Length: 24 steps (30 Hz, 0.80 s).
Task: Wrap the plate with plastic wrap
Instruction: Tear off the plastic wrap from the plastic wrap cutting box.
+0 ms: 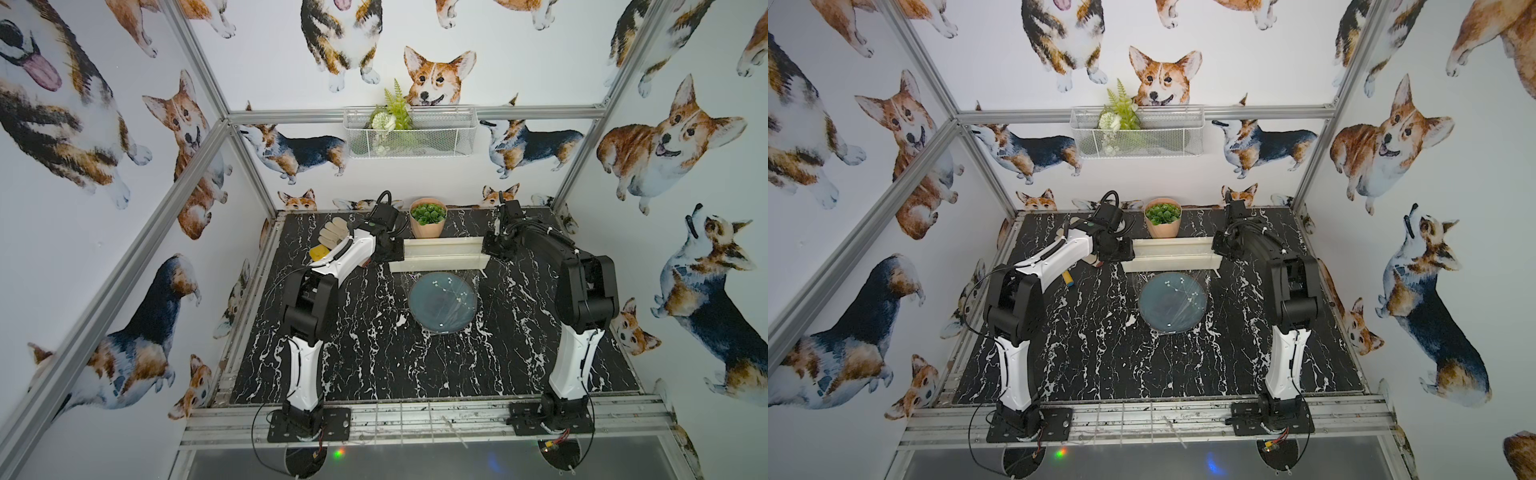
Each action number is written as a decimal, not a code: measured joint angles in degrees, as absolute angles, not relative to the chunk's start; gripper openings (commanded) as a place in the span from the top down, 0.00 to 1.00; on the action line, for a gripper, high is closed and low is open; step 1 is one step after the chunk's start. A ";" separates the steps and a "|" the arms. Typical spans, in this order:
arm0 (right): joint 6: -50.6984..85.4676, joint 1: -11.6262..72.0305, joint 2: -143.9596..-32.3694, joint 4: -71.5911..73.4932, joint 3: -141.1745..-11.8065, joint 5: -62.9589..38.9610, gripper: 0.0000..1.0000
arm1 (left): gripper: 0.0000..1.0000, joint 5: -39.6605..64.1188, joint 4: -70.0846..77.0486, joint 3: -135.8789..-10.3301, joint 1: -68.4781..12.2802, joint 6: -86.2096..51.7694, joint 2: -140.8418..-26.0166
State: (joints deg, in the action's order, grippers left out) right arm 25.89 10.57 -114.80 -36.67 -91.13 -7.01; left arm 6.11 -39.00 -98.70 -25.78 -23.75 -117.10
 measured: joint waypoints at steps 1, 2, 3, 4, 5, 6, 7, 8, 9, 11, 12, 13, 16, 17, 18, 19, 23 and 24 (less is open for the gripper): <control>25.89 10.57 -114.80 -36.67 -91.13 -7.01 0.71 | 0.49 6.13 -39.00 -98.85 -25.78 -23.73 -117.23; 25.89 10.57 -114.80 -36.67 -91.13 -7.01 0.71 | 0.49 6.15 -38.94 -99.04 -25.78 -23.64 -117.45; 25.89 10.57 -114.80 -36.67 -91.13 -7.01 0.71 | 0.49 6.15 -38.89 -99.13 -25.78 -23.57 -117.73; 25.89 10.57 -114.80 -36.67 -91.13 -7.01 0.71 | 0.49 6.20 -38.89 -99.26 -25.78 -23.57 -118.02; 25.89 10.57 -114.80 -36.67 -91.13 -7.03 0.71 | 0.50 6.48 -38.87 -99.42 -25.78 -23.59 -118.37; 25.89 10.57 -114.80 -36.67 -91.11 -7.03 0.71 | 0.50 6.63 -38.81 -99.63 -25.82 -23.57 -118.63; 25.89 10.59 -114.83 -36.67 -91.11 -7.01 0.71 | 0.50 6.76 -38.81 -99.85 -25.89 -23.57 -118.83; 25.89 10.61 -114.83 -36.67 -91.11 -6.98 0.71 | 0.50 6.74 -38.89 -100.09 -25.93 -23.59 -119.04; 25.89 10.63 -114.83 -36.67 -91.11 -6.94 0.71 | 0.50 6.72 -38.92 -100.27 -25.96 -23.62 -119.17; 25.89 10.85 -114.83 -36.67 -91.11 -6.52 0.71 | 0.50 6.44 -38.89 -100.51 -26.11 -23.62 -119.42; 25.89 10.94 -114.83 -36.67 -91.11 -6.24 0.71 | 0.51 6.15 -38.89 -100.60 -26.22 -23.62 -119.52; 25.89 11.05 -114.85 -36.67 -91.11 -6.04 0.71 | 0.51 5.80 -38.92 -100.73 -26.35 -23.64 -119.68; 25.87 11.33 -114.89 -36.67 -91.11 -5.37 0.71 | 0.51 4.78 -39.31 -101.38 -26.70 -23.79 -120.14; 25.87 11.42 -114.91 -36.67 -91.11 -5.17 0.71 | 0.52 4.40 -39.62 -101.67 -26.87 -23.79 -120.31; 25.87 11.51 -114.91 -36.64 -91.11 -4.95 0.71 | 0.52 4.05 -39.77 -101.82 -27.05 -23.79 -120.40; 25.85 11.57 -114.91 -36.64 -91.11 -4.78 0.71 | 0.52 3.57 -39.94 -101.97 -27.22 -23.81 -120.46; 25.85 11.64 -114.87 -36.47 -90.91 -4.54 0.71 | 0.52 1.76 -40.12 -102.08 -28.01 -24.03 -120.53; 25.85 11.66 -114.83 -36.36 -90.83 -4.54 0.71 | 0.52 1.19 -40.12 -102.08 -28.27 -24.08 -120.55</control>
State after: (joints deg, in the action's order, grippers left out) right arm 25.85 11.66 -114.83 -36.36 -90.83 -4.54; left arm 1.19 -40.12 -102.08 -28.27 -24.08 -120.55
